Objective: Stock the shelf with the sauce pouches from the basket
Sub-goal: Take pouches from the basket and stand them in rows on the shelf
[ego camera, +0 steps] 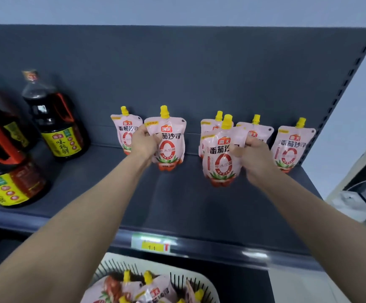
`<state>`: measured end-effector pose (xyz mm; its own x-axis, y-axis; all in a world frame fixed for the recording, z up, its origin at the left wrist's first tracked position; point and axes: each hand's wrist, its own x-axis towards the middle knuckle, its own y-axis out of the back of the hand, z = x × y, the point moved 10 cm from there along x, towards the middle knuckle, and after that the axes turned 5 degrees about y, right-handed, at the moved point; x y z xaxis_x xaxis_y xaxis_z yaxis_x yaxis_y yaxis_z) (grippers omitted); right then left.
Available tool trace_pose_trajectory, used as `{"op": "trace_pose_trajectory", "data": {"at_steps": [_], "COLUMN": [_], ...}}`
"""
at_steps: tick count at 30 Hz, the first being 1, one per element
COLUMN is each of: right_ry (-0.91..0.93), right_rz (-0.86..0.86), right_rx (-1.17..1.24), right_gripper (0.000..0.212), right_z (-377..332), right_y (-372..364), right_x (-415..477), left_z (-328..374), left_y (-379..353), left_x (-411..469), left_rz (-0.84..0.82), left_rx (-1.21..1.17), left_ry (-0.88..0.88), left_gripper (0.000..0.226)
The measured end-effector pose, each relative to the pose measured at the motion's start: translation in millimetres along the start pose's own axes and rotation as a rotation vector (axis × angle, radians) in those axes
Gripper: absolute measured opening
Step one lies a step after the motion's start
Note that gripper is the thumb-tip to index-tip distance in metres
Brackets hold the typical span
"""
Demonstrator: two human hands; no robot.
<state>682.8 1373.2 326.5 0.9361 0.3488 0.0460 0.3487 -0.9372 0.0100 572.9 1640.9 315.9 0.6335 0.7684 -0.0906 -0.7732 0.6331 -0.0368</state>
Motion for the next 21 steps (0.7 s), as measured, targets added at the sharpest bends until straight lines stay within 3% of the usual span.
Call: {"op": "trace_pose_trajectory", "data": {"at_steps": [9,21], "right_ry": [-0.034,-0.034], "right_rz": [-0.057,-0.084], "right_rx": [-0.025,-0.044], "right_gripper": [0.023,0.028], "right_z": [45.7,61.0], "right_y": [-15.0,-13.2], "right_x": [59.2,75.1], "left_z": [-35.7,-50.2], "left_y": [-25.5,-38.9], "left_x": [79.9,111.9], "left_rz": [-0.017,-0.037], "left_rx": [-0.044,-0.012], "left_ry": [0.013,0.023], "left_gripper": [0.028,0.025]}}
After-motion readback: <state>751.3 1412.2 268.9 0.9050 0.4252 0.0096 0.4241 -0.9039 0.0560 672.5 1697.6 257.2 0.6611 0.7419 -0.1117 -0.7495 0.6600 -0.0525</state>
